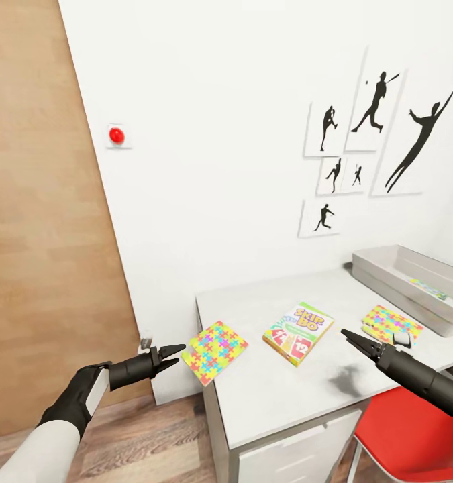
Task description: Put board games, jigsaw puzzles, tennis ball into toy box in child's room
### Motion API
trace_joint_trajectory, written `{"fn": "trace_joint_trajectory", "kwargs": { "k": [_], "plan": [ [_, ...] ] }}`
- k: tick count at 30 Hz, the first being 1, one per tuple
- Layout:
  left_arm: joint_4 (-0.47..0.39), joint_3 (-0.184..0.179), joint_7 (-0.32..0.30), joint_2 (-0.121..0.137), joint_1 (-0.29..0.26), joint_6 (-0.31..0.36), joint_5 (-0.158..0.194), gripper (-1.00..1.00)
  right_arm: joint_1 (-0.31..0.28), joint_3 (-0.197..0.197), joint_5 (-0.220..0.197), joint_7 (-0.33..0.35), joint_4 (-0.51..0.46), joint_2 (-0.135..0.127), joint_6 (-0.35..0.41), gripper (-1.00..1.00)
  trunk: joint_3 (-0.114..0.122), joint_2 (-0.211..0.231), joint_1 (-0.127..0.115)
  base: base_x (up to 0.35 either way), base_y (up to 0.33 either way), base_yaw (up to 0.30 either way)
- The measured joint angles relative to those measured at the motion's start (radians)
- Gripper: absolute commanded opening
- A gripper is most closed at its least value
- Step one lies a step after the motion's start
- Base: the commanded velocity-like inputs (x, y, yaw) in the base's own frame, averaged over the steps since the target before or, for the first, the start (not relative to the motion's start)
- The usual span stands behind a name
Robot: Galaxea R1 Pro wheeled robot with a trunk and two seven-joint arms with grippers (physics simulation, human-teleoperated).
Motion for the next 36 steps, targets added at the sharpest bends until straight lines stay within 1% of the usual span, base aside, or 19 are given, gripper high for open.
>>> {"fn": "trace_joint_trajectory", "kwargs": {
  "k": [14,22,32,36],
  "plan": [
    [0.000,0.000,0.000,0.000,0.000,0.000,0.000,1.00,0.000,0.000,0.000,0.001,0.000,0.000,0.000,1.00,0.000,0.000,0.000,0.002,-0.003,0.000],
    [0.000,0.000,0.000,0.000,0.000,-0.001,0.000,1.00,0.000,-0.001,0.000,0.001,0.000,0.000,0.000,1.00,0.000,0.000,0.000,0.078,0.000,0.000],
    [0.000,0.000,-0.001,0.000,0.000,0.000,0.001,1.00,0.000,0.000,0.000,0.001,0.000,0.000,0.000,1.00,0.000,0.000,0.000,0.008,0.000,0.000],
    [0.000,0.000,-0.001,0.000,0.000,0.000,0.000,1.00,-0.001,0.000,0.001,0.001,0.000,0.000,0.000,1.00,-0.012,-0.028,0.015,0.000,0.000,0.000]
  ]
}}
